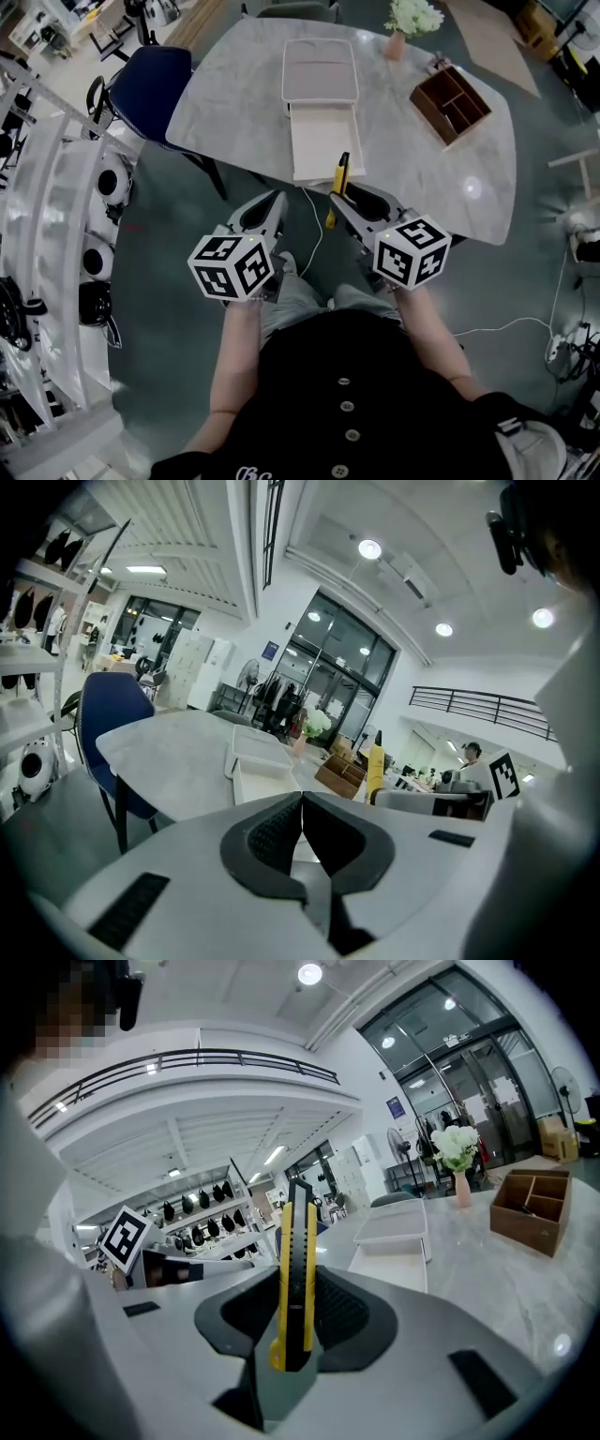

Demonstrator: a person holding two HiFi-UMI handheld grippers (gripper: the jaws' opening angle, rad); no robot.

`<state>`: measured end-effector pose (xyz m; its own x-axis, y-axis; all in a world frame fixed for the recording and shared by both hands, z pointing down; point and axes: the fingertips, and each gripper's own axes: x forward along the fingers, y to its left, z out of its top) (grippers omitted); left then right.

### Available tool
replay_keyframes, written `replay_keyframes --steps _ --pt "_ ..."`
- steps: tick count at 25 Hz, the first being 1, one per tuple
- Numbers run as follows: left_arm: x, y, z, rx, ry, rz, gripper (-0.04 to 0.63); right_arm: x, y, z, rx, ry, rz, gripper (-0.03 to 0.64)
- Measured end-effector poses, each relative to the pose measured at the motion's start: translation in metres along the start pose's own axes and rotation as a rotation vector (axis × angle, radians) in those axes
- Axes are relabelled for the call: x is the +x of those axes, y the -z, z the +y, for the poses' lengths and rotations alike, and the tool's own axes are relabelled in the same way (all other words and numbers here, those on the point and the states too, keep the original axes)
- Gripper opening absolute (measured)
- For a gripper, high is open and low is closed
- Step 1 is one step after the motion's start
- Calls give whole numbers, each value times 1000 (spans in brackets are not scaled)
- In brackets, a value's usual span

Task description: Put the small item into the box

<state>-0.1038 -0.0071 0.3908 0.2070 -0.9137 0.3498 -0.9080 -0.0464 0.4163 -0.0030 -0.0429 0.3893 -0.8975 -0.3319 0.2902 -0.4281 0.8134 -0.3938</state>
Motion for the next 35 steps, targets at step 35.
replay_keyframes --steps 35 --pt "61 -35 80 1 302 172 18 74 -30 -24 50 351 -50 120"
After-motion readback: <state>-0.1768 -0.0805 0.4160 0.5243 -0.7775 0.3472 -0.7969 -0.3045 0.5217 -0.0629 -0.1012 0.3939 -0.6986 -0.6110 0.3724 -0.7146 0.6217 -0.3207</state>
